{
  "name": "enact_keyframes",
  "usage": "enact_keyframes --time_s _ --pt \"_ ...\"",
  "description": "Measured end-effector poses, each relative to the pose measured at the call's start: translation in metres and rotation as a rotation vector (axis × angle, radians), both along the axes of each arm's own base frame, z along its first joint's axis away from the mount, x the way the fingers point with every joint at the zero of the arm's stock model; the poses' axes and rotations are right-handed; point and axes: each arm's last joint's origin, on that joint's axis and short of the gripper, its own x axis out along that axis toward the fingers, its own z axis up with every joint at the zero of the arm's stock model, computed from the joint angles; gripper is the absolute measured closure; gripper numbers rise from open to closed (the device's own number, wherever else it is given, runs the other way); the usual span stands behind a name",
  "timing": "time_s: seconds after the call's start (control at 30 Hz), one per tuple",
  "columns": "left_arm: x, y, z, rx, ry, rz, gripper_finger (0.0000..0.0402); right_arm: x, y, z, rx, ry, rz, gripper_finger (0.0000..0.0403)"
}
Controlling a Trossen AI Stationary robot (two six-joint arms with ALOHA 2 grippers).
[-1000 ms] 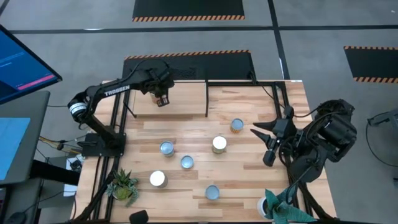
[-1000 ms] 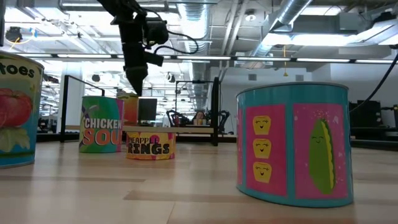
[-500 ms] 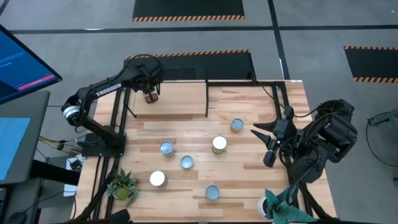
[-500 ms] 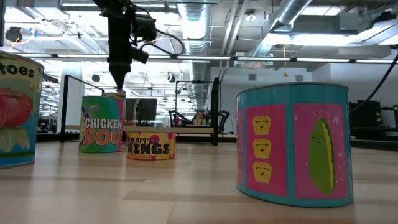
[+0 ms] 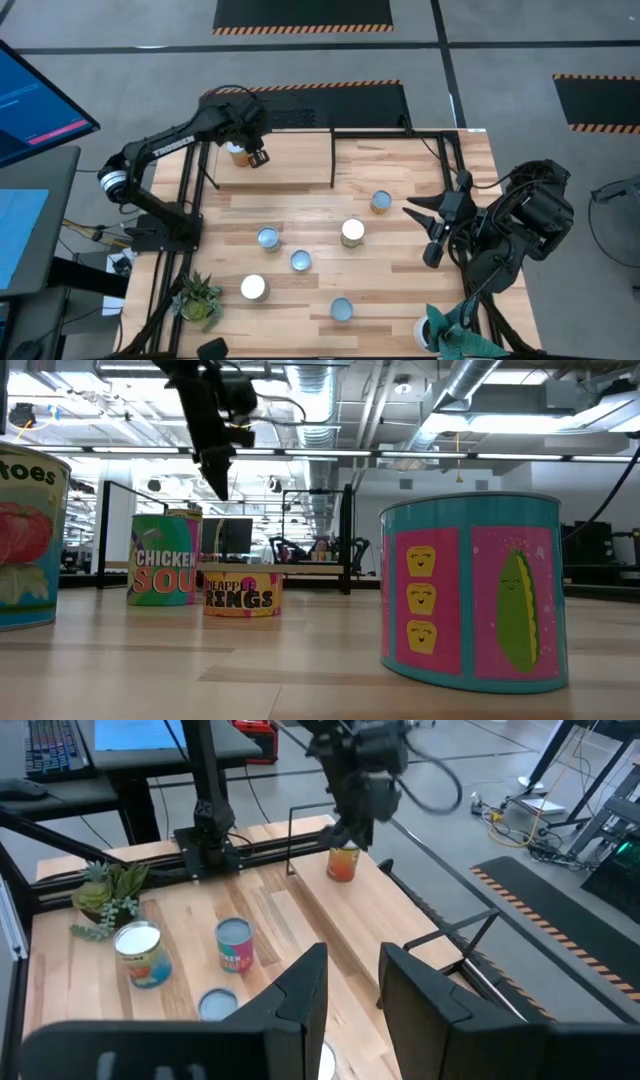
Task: Pick and place cans onto a shelf
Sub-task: Put the green peas can on the shelf
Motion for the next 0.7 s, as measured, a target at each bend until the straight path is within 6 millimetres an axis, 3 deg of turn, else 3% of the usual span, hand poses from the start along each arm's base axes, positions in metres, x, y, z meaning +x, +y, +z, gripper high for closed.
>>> enact_keyframes --time_s 0.33,0.7 --pt "0.006 0.011 -0.032 -0.016 0.229 0.028 0.0340 0.000 0.000 0.000 0.000 0.000 0.000 0.0287" --pt "-0.005 0.010 -0.032 -0.002 0.365 0.056 0.0340 0.000 0.000 0.000 0.002 0.001 0.002 0.0287"
